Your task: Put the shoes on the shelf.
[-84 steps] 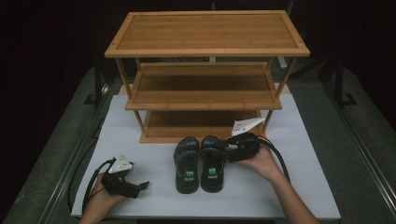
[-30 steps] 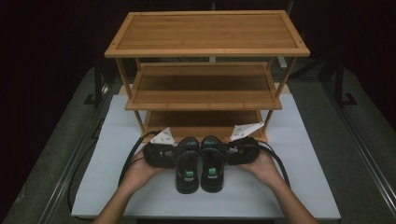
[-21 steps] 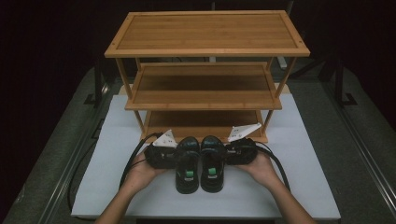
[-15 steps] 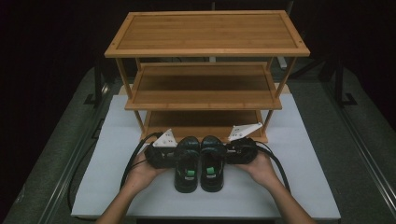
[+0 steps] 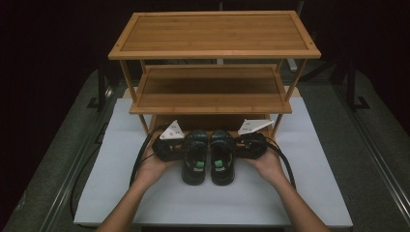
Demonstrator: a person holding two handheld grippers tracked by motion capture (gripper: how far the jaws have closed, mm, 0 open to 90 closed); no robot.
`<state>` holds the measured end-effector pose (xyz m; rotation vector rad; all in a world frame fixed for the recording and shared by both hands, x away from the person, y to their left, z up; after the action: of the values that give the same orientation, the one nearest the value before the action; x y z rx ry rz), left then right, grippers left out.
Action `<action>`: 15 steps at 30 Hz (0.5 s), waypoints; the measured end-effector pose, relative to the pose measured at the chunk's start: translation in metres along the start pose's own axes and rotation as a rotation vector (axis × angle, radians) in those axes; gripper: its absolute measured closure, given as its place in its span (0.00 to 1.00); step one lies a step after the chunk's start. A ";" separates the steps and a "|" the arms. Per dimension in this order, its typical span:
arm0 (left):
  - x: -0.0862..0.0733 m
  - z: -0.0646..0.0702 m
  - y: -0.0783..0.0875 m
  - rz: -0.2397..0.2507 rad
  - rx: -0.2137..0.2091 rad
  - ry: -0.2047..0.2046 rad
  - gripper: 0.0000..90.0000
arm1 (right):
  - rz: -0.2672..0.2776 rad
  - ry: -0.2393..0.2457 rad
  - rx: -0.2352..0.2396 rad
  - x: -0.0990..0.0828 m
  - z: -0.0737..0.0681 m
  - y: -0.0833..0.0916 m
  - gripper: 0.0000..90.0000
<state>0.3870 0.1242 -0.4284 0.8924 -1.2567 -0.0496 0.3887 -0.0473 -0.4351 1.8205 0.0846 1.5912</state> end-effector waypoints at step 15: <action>0.007 -0.026 -0.024 0.057 0.033 0.011 0.78 | 0.060 0.005 -0.062 0.007 0.027 -0.013 0.77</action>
<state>0.4212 0.1185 -0.4378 0.8836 -1.2754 0.0215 0.4199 -0.0465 -0.4364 1.7870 -0.0169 1.6217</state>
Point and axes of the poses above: each handheld gripper's, and its own axes: y roughly backward along the jaws, x roughly out of its top, z roughly to its right, the point moved 8 cm from there along -y, roughly forward along the jaws, and after that the axes turned 6 degrees about y, right-handed, at the moved point
